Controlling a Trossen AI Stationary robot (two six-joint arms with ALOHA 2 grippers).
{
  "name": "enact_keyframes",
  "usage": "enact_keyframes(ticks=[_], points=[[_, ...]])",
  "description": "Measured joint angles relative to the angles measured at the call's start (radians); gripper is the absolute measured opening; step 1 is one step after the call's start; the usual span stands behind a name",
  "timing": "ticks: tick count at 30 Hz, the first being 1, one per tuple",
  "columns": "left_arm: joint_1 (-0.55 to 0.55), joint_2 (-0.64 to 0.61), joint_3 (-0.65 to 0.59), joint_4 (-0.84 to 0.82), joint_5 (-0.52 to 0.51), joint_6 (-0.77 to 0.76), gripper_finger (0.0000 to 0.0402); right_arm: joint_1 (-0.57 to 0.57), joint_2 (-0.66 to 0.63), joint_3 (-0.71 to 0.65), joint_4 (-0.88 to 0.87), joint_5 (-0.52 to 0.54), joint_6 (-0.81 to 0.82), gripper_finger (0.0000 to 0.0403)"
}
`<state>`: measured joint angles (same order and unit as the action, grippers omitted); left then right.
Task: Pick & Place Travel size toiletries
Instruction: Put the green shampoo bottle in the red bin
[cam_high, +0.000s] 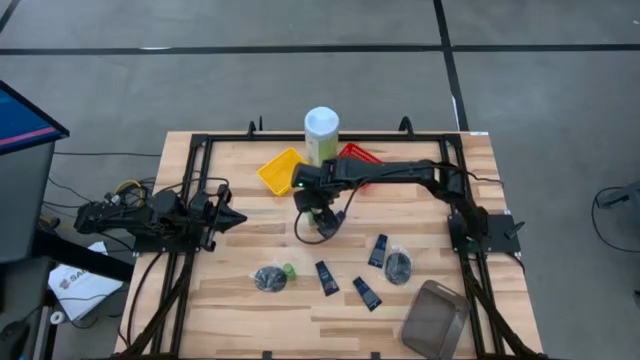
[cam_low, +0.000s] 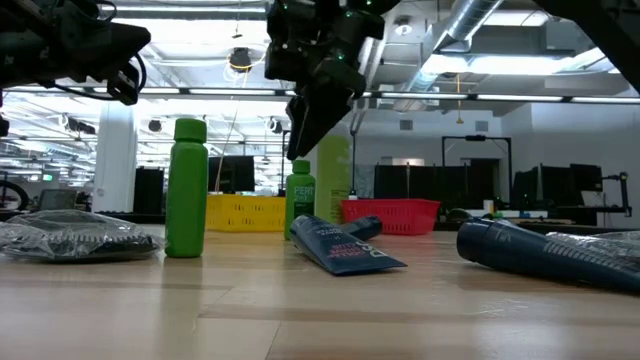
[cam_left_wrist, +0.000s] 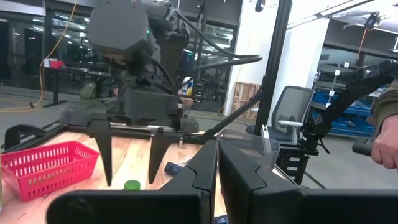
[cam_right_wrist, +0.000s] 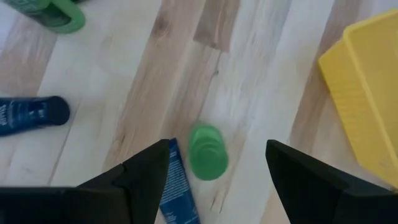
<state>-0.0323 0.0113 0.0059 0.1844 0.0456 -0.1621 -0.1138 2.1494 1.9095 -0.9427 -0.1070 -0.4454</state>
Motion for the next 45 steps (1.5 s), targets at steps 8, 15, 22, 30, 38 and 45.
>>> enact_keyframes(ticks=[8, 15, 22, 30, 38, 45], points=[[0.0, 0.0, 0.0, 0.004, 0.0, 0.0, 0.0011, -0.008, 0.015, 0.002, 0.004, -0.027, 0.0, 0.0255], [0.0, 0.004, 0.0, 0.009, 0.0, 0.0, 0.0011, -0.012, 0.037, -0.001, 0.008, -0.027, 0.004, 0.0255], [0.0, 0.005, 0.0, 0.012, 0.0, 0.0, 0.0011, -0.018, 0.047, 0.0, -0.004, -0.027, 0.003, 0.0232], [0.0, 0.005, 0.0, 0.014, 0.0, 0.0, 0.0011, -0.019, 0.064, 0.0, -0.009, -0.027, 0.001, 0.0164], [0.0, 0.005, 0.0, 0.017, 0.0, 0.0, 0.0011, -0.018, 0.064, 0.0, -0.023, -0.027, 0.001, 0.0095], [0.0, 0.005, 0.0, 0.019, 0.0, 0.0, 0.0011, -0.02, 0.037, 0.0, -0.025, -0.027, 0.001, 0.0092]])
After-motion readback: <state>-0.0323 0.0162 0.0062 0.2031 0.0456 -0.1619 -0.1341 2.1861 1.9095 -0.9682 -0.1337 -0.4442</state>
